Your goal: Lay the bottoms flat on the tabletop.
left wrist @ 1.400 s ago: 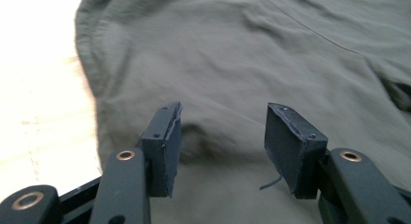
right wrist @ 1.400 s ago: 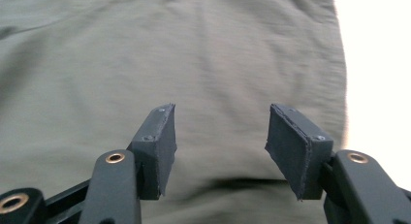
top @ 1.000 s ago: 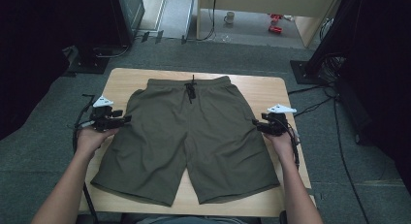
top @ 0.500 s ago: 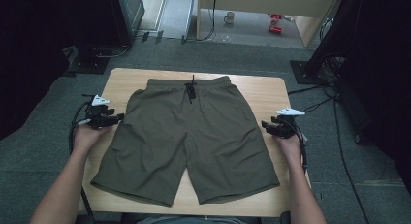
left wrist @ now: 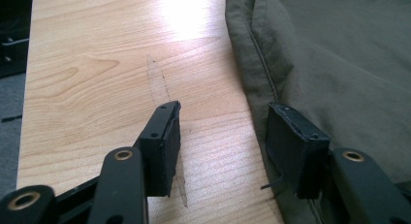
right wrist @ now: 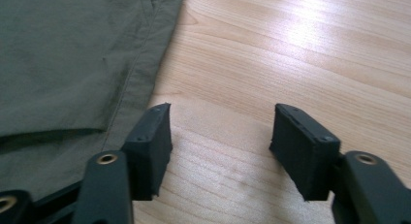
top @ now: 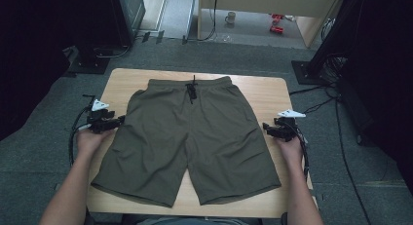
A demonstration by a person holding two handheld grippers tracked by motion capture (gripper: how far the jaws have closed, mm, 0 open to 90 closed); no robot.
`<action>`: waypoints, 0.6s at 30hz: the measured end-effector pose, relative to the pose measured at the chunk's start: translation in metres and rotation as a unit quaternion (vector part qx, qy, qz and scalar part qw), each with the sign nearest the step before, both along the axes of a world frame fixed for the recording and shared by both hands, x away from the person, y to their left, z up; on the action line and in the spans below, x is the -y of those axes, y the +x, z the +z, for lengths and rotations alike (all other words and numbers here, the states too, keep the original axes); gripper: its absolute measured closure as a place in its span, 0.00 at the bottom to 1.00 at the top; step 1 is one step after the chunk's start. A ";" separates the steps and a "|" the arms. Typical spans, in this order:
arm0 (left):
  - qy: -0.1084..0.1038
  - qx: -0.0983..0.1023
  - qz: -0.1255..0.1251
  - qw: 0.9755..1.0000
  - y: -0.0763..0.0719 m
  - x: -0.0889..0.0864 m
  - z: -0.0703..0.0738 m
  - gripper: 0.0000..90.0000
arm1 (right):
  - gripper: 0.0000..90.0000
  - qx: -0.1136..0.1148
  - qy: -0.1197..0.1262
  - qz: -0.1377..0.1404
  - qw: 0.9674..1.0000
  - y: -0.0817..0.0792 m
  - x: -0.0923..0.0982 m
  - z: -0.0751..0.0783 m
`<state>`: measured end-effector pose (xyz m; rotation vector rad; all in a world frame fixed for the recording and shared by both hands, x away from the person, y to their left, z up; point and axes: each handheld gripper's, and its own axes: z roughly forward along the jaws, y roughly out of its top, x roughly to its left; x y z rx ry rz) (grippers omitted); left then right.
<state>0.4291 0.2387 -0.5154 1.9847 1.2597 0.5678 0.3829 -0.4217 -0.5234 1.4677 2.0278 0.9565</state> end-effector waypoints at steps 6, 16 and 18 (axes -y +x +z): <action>0.002 -0.003 -0.003 1.000 0.000 0.003 0.000 0.43 | 0.31 -0.004 -0.002 0.004 1.000 -0.001 -0.004 0.000; 0.002 -0.005 0.005 1.000 -0.001 0.007 0.000 0.39 | 0.26 -0.007 -0.003 0.001 1.000 -0.002 -0.005 -0.001; 0.002 -0.004 0.006 1.000 -0.001 0.007 0.000 0.38 | 0.25 -0.008 -0.003 -0.002 1.000 -0.002 -0.005 -0.001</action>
